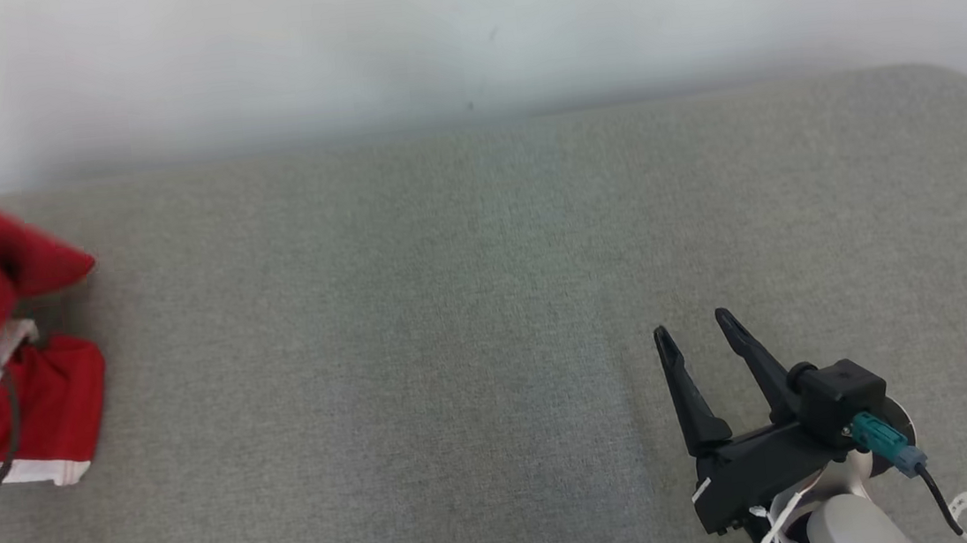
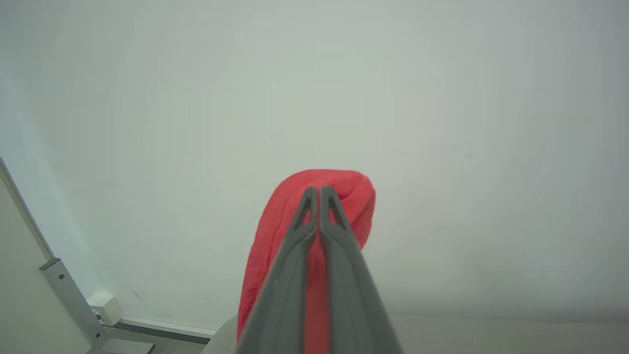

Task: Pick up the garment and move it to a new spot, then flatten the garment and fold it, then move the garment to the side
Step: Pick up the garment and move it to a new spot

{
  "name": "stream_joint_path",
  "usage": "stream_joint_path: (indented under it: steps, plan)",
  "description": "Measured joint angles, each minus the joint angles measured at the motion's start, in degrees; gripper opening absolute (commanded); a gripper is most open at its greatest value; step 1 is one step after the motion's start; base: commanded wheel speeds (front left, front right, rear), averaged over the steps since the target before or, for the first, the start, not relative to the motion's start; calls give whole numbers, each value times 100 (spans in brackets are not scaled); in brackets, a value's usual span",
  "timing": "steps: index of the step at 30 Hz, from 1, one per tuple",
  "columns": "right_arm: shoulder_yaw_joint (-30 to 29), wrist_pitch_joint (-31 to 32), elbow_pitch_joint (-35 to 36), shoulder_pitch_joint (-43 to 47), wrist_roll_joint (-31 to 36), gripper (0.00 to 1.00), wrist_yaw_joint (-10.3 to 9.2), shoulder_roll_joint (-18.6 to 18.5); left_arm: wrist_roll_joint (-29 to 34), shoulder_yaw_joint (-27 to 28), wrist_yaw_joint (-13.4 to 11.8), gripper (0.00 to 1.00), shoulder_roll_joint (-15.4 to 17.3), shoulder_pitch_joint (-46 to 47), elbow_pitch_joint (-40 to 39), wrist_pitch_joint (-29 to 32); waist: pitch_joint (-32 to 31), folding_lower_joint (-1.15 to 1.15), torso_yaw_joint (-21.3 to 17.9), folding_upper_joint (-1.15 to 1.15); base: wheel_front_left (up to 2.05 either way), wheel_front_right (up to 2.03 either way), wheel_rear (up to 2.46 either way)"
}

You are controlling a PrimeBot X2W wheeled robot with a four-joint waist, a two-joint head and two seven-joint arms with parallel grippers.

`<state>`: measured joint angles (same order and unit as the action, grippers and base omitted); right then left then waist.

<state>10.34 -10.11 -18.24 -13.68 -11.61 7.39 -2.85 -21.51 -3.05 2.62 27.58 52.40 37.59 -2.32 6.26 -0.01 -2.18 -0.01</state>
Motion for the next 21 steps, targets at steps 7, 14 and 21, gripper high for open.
stream_joint_path:
  steps: [7, 14, 21]
  plan:
    - [-78, -103, -122, 88, -174, 100, 0, 0, 148, -533, 41, 0, -381, 526, -1350, 510, -239, 0, -86, 0, 0, 0, 0]
    - [-91, -203, -309, 209, -280, 100, 0, 1, 138, -1014, 93, 0, -812, 862, -2365, 1044, -318, 0, -444, 0, 0, 0, 0]
    - [-112, -303, -449, 203, -354, 100, 0, 1, 79, -1317, 125, 0, -1177, 1192, -2562, 1257, -370, 0, -874, 0, 0, 0, 0]
